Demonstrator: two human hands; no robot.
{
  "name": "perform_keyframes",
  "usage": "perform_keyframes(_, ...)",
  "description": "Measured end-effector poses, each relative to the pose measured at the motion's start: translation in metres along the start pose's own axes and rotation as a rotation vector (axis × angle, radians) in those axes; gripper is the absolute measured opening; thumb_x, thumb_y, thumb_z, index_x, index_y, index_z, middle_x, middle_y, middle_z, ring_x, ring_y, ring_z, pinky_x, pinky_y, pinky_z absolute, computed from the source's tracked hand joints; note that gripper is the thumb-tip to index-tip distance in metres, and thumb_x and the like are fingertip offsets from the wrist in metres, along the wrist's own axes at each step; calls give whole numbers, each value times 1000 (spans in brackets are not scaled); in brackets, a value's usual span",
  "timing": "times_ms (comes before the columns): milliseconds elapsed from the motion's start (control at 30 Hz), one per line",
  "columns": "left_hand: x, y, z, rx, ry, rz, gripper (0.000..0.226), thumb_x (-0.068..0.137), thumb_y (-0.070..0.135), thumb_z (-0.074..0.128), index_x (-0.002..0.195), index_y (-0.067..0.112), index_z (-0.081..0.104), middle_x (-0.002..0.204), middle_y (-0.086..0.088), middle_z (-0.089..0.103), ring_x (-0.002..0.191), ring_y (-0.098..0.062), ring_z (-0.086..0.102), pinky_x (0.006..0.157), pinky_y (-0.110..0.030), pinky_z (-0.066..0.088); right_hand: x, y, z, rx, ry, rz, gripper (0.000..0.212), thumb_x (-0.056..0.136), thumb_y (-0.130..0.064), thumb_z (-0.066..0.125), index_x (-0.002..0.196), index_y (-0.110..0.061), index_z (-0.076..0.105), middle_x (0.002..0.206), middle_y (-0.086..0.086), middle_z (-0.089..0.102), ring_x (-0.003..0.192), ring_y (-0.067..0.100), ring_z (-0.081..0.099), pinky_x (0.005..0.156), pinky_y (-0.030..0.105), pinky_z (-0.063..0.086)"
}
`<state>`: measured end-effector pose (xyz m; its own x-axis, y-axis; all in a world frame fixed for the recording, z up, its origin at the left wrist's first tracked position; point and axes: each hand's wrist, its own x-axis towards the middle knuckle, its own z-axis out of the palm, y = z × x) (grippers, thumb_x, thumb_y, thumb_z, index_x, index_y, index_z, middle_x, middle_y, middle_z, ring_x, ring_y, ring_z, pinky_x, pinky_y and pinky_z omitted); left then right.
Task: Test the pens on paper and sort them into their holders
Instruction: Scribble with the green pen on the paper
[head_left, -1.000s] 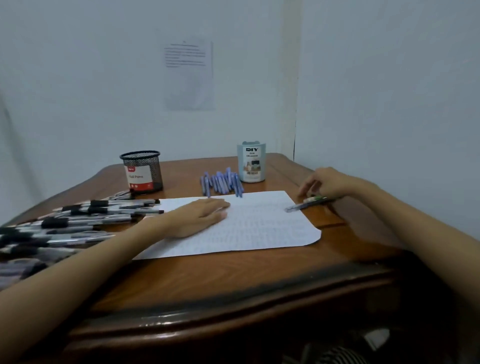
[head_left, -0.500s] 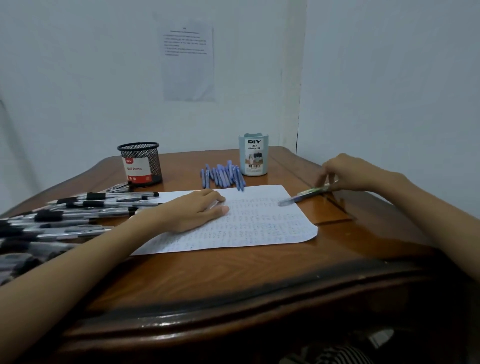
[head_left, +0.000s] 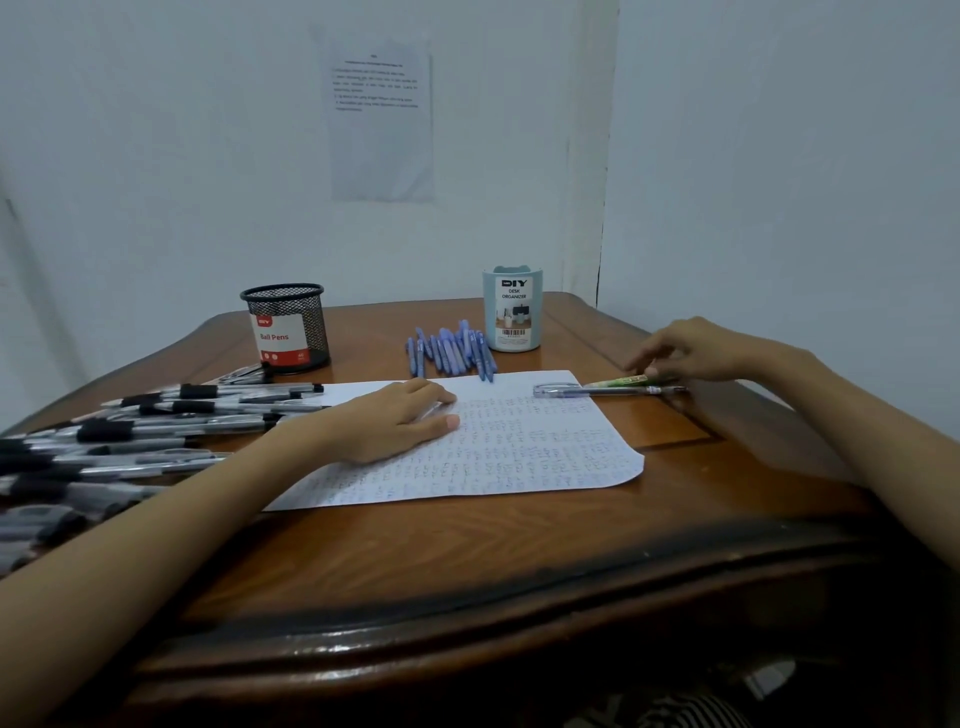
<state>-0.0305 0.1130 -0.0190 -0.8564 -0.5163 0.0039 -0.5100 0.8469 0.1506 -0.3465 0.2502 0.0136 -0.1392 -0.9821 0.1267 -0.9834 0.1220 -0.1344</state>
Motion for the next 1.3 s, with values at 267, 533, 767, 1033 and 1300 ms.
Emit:
perform_keyframes(267, -2, 0, 0, -4, -8, -1, 54, 95, 49, 27, 142, 23, 29, 150, 1, 28, 132, -14, 33, 107, -30, 25, 3, -19, 0, 96, 394, -81, 14, 82, -7, 68, 95, -9, 70, 85, 4, 67, 59, 0, 52, 55, 4, 36)
perform_keyframes(533, -3, -3, -2, -32, -24, 8, 54, 95, 49, 32, 142, 22, 31, 149, 2, 29, 130, -14, 33, 101, -24, 25, 9, -99, 1, 1182, 167, 61, 27, 95, -20, 52, 71, -10, 45, 53, 1, 44, 34, 6, 40, 32, 16, 35)
perform_keyframes(767, -4, -7, -2, -29, -24, 20, 55, 94, 51, 32, 141, 23, 33, 146, 3, 32, 127, -13, 36, 102, -25, 27, 14, -114, 37, 1076, 34, -61, 36, 92, -40, 50, 77, -8, 59, 53, 3, 53, 39, 11, 49, 38, 18, 42)
perform_keyframes(1033, -4, -5, -2, -29, -31, 22, 54, 95, 50, 32, 141, 22, 32, 147, 1, 32, 127, -14, 36, 104, -28, 28, 12, -109, 43, 1140, -4, -140, 33, 86, -35, 52, 80, -5, 64, 62, 4, 67, 46, 13, 60, 39, 17, 47)
perform_keyframes(1300, -3, -4, -3, -37, -35, 17, 52, 95, 48, 33, 140, 23, 32, 146, 1, 32, 127, -13, 36, 102, -26, 26, 16, -120, 50, 946, 235, -104, 42, 83, -24, 68, 53, -7, 43, 41, -4, 45, 35, 3, 38, 40, 12, 36)
